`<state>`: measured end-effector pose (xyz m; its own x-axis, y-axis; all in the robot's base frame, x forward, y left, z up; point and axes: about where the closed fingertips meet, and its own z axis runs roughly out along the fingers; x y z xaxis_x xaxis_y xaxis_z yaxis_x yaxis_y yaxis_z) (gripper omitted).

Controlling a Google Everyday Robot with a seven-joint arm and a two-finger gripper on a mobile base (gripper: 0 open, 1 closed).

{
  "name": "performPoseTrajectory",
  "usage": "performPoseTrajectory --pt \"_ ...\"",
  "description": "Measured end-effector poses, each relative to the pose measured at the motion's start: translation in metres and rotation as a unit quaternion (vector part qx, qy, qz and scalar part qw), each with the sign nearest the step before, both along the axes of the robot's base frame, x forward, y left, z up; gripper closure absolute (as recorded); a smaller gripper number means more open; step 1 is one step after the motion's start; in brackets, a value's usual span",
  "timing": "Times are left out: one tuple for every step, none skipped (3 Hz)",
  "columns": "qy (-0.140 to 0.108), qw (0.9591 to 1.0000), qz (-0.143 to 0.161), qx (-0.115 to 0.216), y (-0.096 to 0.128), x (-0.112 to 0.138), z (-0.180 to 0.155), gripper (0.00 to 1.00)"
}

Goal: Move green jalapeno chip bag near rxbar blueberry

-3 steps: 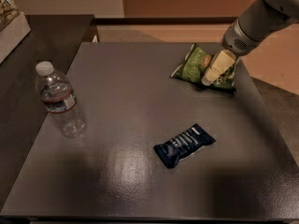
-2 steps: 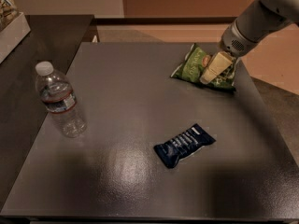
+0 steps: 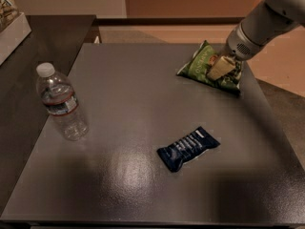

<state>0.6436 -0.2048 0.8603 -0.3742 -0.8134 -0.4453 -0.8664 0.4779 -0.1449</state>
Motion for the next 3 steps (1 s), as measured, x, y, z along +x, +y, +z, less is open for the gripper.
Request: performPoseTrajectory --pt "-0.001 0.9999 0.013 0.005 0.006 -0.009 0.009 0.87" --pt "-0.005 0.9987 0.047 0.015 0.025 -0.022 0.031 1.0" --pt "-0.008 0.9954 0.091 0.03 0.051 -0.039 0.052 1.0"
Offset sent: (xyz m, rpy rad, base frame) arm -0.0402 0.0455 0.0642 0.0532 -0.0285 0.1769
